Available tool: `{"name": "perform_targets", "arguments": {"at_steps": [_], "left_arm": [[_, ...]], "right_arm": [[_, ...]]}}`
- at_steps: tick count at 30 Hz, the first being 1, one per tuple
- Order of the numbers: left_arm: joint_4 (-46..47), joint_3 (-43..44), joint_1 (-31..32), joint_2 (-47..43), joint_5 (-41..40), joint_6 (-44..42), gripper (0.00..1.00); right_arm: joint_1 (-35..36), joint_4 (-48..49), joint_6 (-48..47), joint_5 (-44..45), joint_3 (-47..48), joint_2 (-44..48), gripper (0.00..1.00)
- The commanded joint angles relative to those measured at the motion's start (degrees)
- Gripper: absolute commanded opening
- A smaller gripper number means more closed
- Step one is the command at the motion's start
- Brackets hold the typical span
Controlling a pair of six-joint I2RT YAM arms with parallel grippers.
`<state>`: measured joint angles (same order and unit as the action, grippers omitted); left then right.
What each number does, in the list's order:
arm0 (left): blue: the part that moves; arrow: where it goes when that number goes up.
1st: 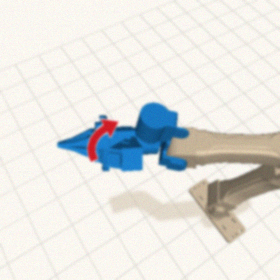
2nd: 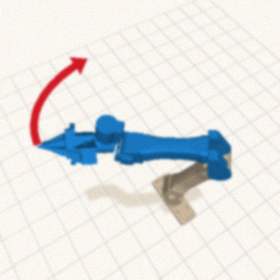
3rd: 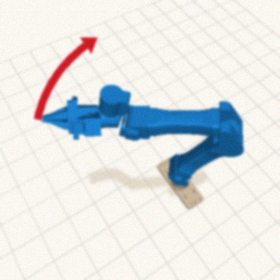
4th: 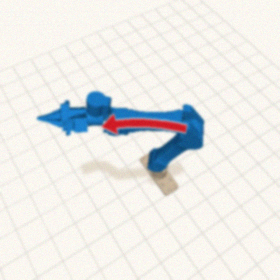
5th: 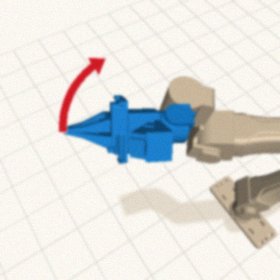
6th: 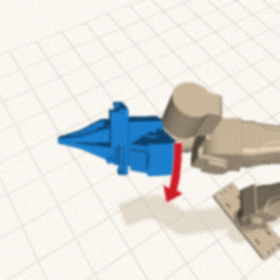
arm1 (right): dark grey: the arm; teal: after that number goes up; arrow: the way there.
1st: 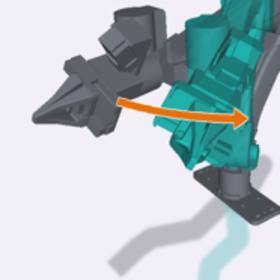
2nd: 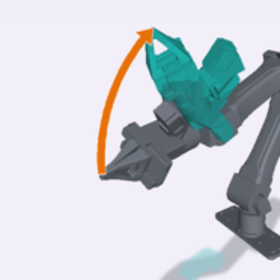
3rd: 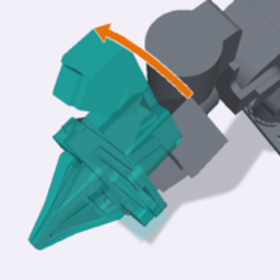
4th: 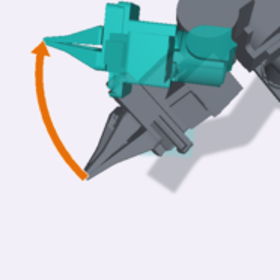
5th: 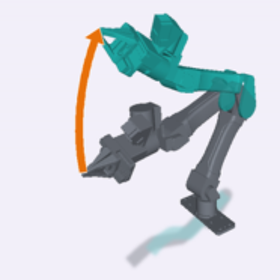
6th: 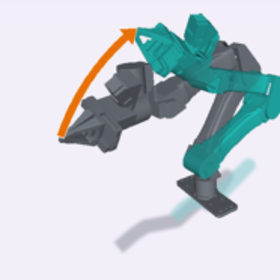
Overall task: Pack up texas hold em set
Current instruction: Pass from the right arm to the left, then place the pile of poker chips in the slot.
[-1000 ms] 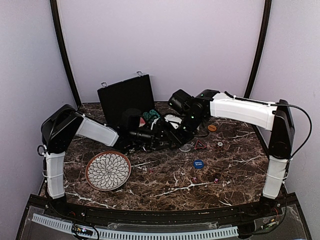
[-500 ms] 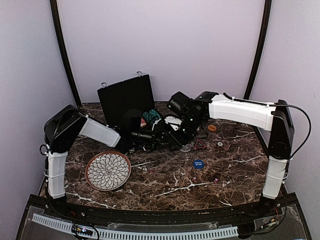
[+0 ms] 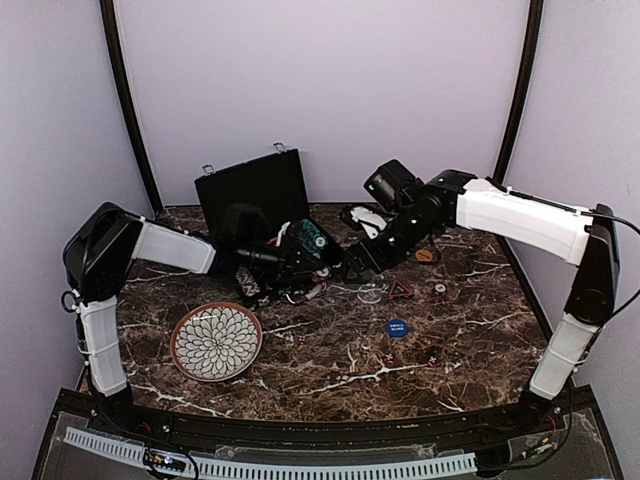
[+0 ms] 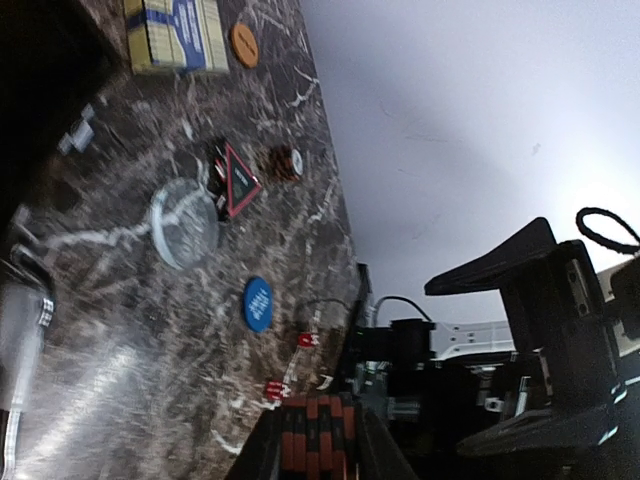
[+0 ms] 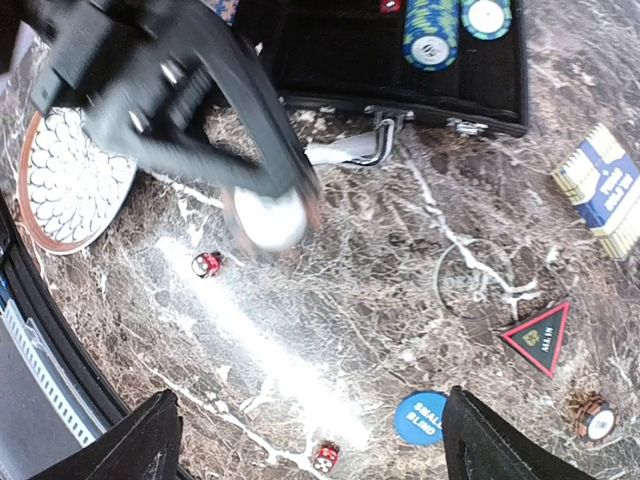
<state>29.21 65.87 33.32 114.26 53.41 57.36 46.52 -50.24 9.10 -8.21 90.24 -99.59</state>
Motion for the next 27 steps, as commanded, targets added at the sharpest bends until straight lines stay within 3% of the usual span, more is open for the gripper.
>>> {"name": "perform_targets", "arguments": {"at_steps": [1, 4, 8, 19, 27], "left_arm": [[-25.77, 7.39, -3.95, -10.15, -9.18, -26.65, 0.0], [-42.65, 13.67, -5.86, -11.38, -19.24, -42.85, 0.0], [-55.3, 23.51, -7.14, -10.07, -29.81, -57.58, 0.0], [-66.34, 38.98, -9.18, 2.56, -43.12, -79.52, 0.0], [-68.36, 41.95, -10.62, 7.14, -46.39, -85.94, 0.0]], "right_arm": [[-2.11, 3.19, 0.56, -1.11, -2.86, 2.96, 0.9], [-2.78, 4.7, 0.44, -1.55, -4.55, 3.85, 0.9], [-3.33, 5.94, -0.23, -1.7, -6.19, 4.23, 0.89], [-5.01, 8.68, -1.1, -3.6, -10.17, 4.87, 0.88], [-6.33, 9.22, -1.77, -4.92, -10.83, 3.2, 0.88]]}}
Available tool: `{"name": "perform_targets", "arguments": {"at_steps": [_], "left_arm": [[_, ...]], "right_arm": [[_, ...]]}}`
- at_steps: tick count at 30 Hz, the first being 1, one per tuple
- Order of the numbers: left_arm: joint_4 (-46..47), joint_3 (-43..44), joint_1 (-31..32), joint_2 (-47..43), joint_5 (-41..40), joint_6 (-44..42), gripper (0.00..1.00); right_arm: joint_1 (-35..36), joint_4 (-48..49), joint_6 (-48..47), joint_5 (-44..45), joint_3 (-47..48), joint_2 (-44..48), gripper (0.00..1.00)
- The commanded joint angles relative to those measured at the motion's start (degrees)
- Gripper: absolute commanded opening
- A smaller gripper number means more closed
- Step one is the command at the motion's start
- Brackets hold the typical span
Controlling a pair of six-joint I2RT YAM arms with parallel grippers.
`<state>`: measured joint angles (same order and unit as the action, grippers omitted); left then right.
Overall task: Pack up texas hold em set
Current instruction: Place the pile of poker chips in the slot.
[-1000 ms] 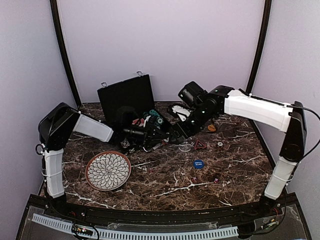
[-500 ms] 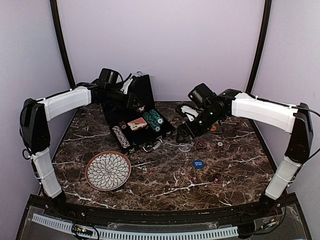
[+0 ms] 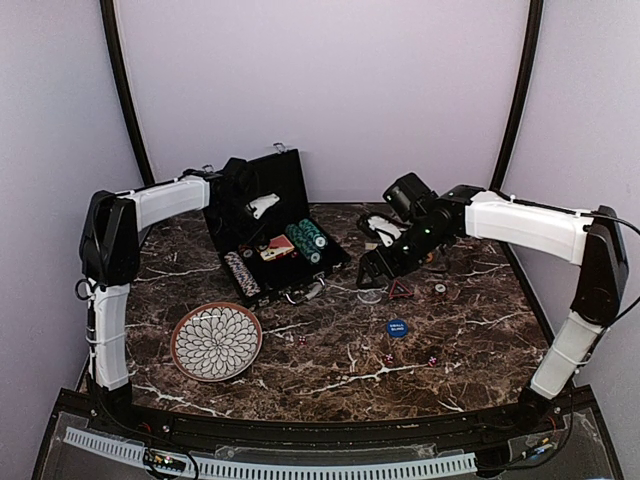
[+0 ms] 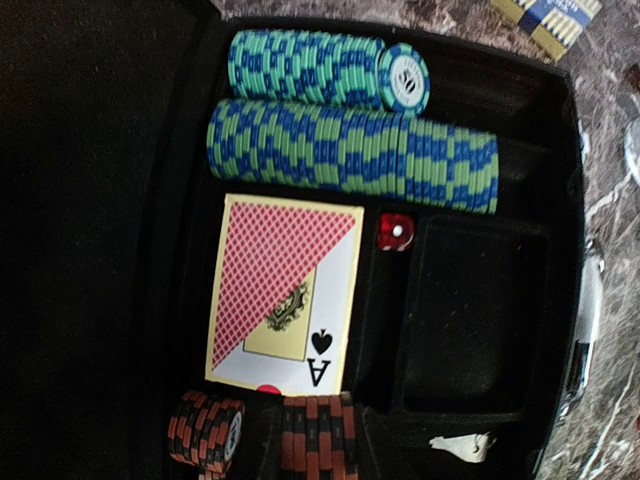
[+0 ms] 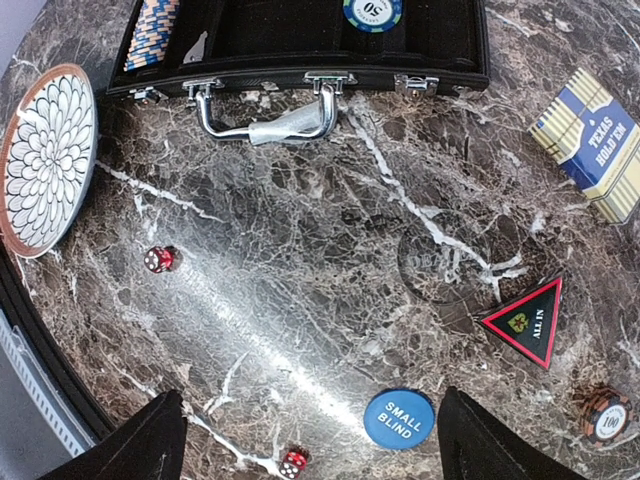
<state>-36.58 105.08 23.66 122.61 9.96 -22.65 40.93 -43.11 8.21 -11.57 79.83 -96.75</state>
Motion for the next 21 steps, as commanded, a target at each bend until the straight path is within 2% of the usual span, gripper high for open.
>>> {"name": "perform_targets", "arguments": {"at_steps": [1, 21], "left_arm": [[-2.77, 3.0, -0.97, -0.59, -3.32, -6.18, 0.0], [-3.18, 1.53, -1.06, 3.04, -5.71, -8.64, 0.05]], "right_arm": [[-0.79, 2.13, -1.03, -1.71, -0.38, 0.01, 0.88], [-1.46, 2.92, -1.44, -3.18, -1.23, -2.44, 0.87]]}}
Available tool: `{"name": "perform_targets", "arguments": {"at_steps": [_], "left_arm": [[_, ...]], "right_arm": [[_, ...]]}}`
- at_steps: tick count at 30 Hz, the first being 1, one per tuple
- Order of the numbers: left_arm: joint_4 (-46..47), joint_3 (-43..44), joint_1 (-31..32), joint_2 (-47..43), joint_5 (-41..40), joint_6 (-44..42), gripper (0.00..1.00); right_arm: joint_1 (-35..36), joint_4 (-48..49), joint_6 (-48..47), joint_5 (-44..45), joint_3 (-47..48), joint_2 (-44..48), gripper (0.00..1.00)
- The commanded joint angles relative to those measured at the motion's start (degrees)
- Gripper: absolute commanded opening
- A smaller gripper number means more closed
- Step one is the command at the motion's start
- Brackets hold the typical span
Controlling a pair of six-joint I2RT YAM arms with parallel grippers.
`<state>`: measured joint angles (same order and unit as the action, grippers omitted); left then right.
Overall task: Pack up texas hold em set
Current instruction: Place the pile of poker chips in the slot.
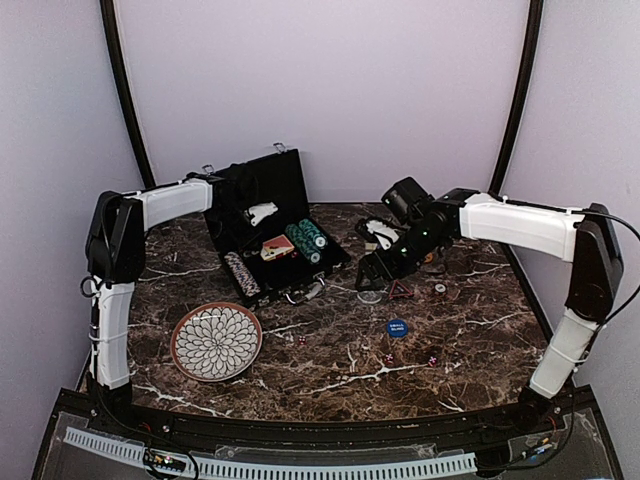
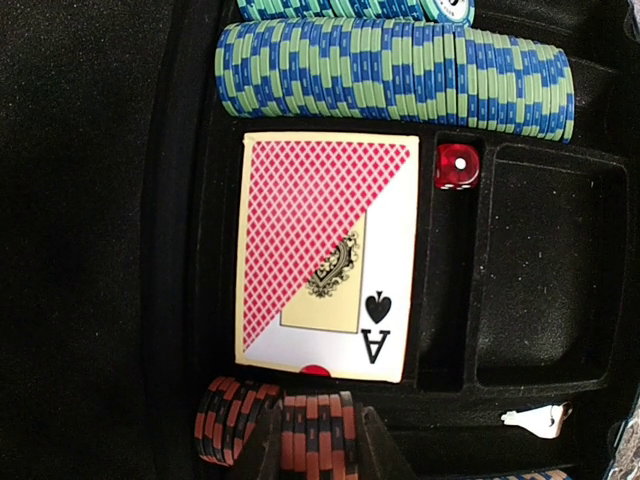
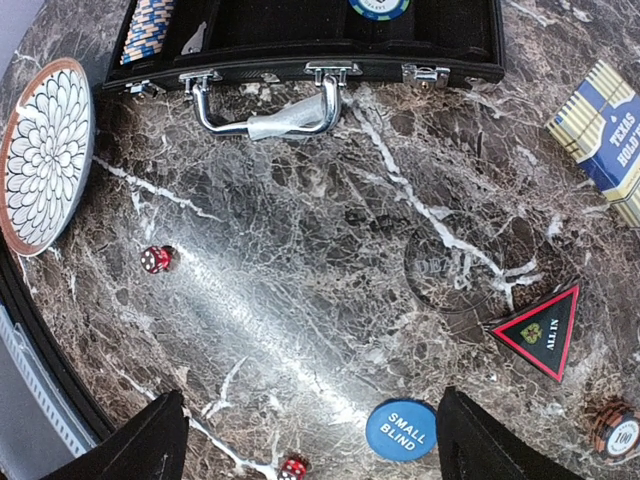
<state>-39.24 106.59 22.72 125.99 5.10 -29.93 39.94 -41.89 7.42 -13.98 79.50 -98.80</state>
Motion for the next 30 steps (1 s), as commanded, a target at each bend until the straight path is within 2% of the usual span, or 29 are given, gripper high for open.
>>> {"name": "perform_targets", "arguments": {"at_steps": [1, 20, 30], "left_arm": [[-0.5, -0.17, -0.13, -0.21, -0.96, -1.49, 0.05], [-0.57, -1.82, -0.13, 1.45, -3.62, -2.74, 0.11], [-0.62, -1.43, -0.13, 1.61, -4.4, -2.69, 0.28]], "right_arm": [[-0.55, 1.69, -0.65, -0.68, -0.99, -0.27, 0.87], [-1.18, 1.79, -1.0, -1.01, -1.62, -0.42, 0.86], [-1.26, 2.0, -0.92, -1.41, -1.97, -0.78, 0.86]]}}
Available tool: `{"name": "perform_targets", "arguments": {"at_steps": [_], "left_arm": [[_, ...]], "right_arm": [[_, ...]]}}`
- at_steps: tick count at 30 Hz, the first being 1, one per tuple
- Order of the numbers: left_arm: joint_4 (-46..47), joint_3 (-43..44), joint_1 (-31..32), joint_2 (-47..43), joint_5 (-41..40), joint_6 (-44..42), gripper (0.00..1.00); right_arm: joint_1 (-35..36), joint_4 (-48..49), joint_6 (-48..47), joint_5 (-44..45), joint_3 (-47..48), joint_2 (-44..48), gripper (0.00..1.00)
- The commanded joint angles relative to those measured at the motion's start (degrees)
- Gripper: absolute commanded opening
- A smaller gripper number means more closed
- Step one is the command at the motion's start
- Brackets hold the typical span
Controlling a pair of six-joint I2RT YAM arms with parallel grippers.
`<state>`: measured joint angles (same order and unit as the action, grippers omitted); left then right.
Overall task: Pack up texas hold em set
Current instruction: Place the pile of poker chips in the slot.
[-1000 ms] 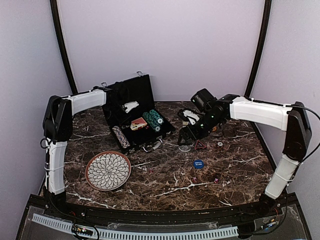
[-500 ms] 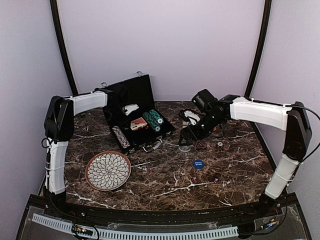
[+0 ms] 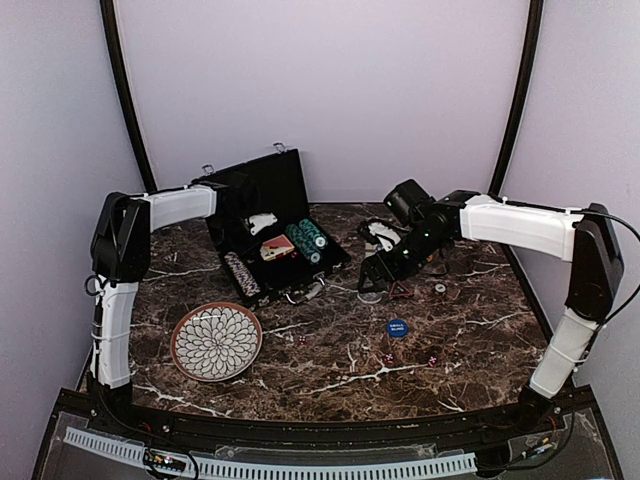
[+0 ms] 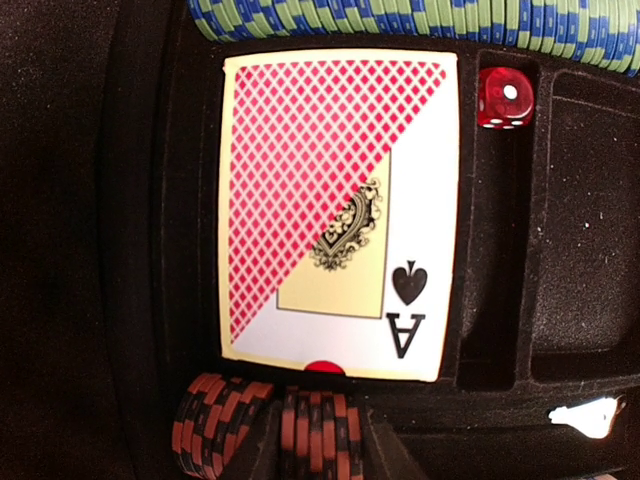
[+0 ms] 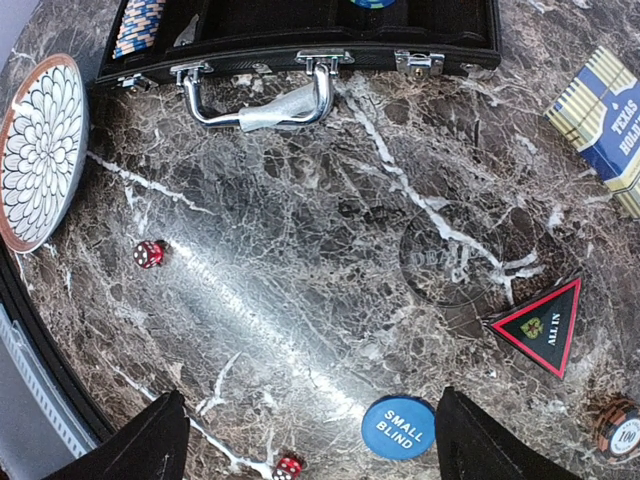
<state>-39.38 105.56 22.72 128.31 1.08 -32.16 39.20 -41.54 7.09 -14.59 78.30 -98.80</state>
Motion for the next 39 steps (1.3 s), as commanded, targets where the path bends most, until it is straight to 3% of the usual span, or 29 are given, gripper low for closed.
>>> {"name": "perform_targets", "arguments": {"at_steps": [1, 10, 39], "left_arm": [[-0.69, -0.08, -0.13, -0.7, -0.38, -0.27, 0.29], [-1.44, 0.78, -0.13, -1.23, -2.84, 0.43, 0.34], [-1.23, 0.54, -1.06, -5.08, -3.34, 0.46, 0.3]], "right_arm": [[-0.64, 1.69, -0.59, -0.75, -0.7, -0.78, 0.86], [-0.62, 1.32, -0.59, -1.17, -0.48, -0.95, 0.86], [-0.62, 1.37, -0.66, -2.03, -0.54, -1.77, 0.86]]}}
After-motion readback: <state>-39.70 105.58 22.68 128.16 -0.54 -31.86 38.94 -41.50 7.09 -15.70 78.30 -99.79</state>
